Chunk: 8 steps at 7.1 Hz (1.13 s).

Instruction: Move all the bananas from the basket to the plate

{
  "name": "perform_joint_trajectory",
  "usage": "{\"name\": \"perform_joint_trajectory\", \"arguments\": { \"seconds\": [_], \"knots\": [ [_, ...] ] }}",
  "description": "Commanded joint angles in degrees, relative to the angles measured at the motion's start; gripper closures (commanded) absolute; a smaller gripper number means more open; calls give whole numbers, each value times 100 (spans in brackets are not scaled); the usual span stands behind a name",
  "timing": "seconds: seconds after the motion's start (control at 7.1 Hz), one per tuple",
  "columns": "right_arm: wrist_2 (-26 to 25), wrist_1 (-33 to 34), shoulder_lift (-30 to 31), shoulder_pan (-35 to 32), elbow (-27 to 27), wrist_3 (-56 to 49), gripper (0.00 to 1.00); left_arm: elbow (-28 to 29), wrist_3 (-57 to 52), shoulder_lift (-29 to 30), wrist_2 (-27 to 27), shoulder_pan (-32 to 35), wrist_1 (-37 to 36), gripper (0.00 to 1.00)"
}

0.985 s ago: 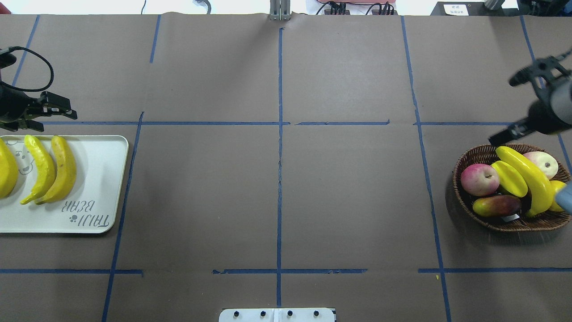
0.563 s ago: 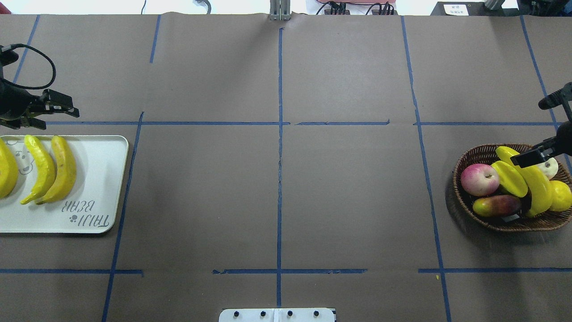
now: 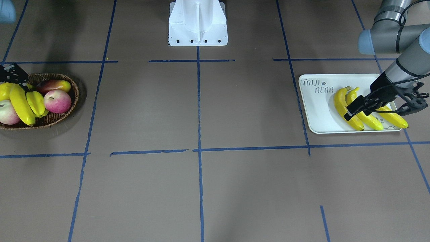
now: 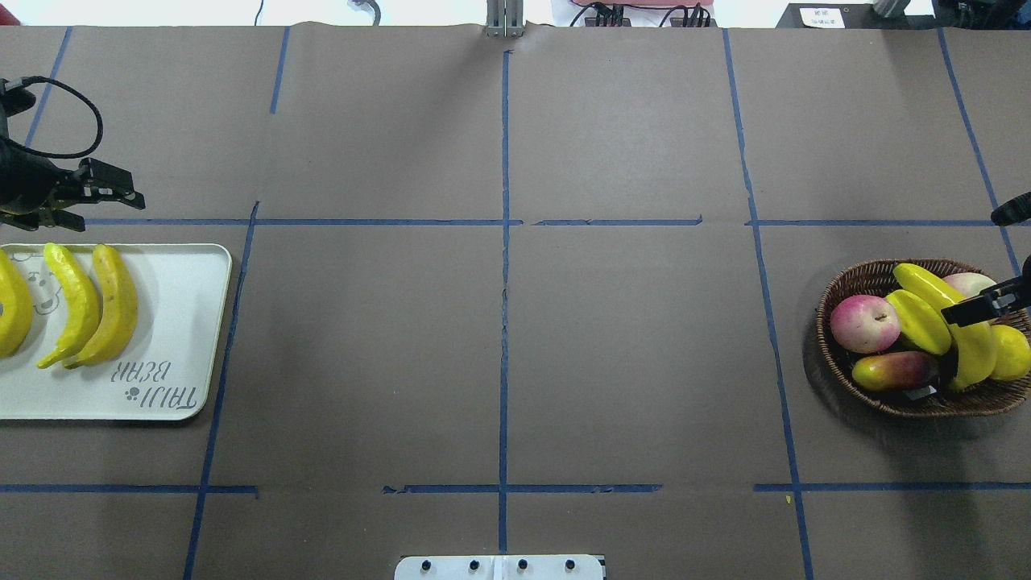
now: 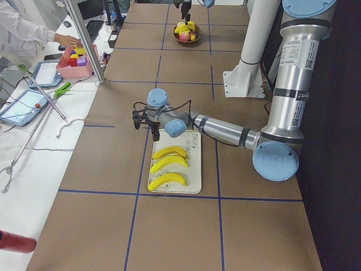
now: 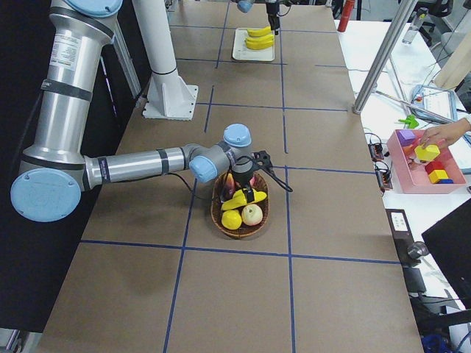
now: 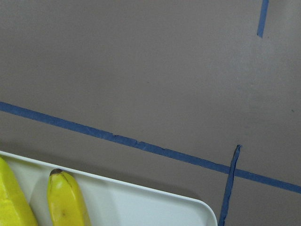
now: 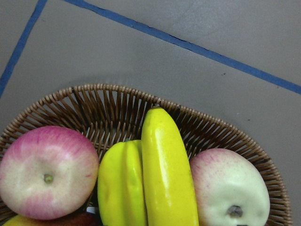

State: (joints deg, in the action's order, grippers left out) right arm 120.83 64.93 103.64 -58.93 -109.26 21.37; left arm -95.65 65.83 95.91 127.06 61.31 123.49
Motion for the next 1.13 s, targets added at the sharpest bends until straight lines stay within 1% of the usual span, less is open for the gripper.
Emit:
{"name": "perform_joint_trajectory", "arguments": {
  "seconds": [0.0, 0.14, 0.28, 0.7, 0.84, 0.99],
  "knots": [
    [-15, 11, 8, 135, 80, -2, 12, -6, 0, 7, 3, 3, 0, 0],
    [-24, 29, 8, 232, 89, 7, 17, 2, 0, -2, 3, 3, 8, 0],
    [-76, 37, 8, 416, 150, 24, 20, -6, 0, -2, 3, 3, 8, 0],
    [-147, 20, 95, 418, 133, -54, 21, 2, 0, -2, -6, 3, 8, 0],
    [-156, 29, 104, 426, 150, -54, 23, -6, 9, 6, -6, 3, 8, 0],
    [-156, 29, 104, 426, 159, -46, 46, -6, 9, -2, -6, 3, 8, 0]
  ]
}}
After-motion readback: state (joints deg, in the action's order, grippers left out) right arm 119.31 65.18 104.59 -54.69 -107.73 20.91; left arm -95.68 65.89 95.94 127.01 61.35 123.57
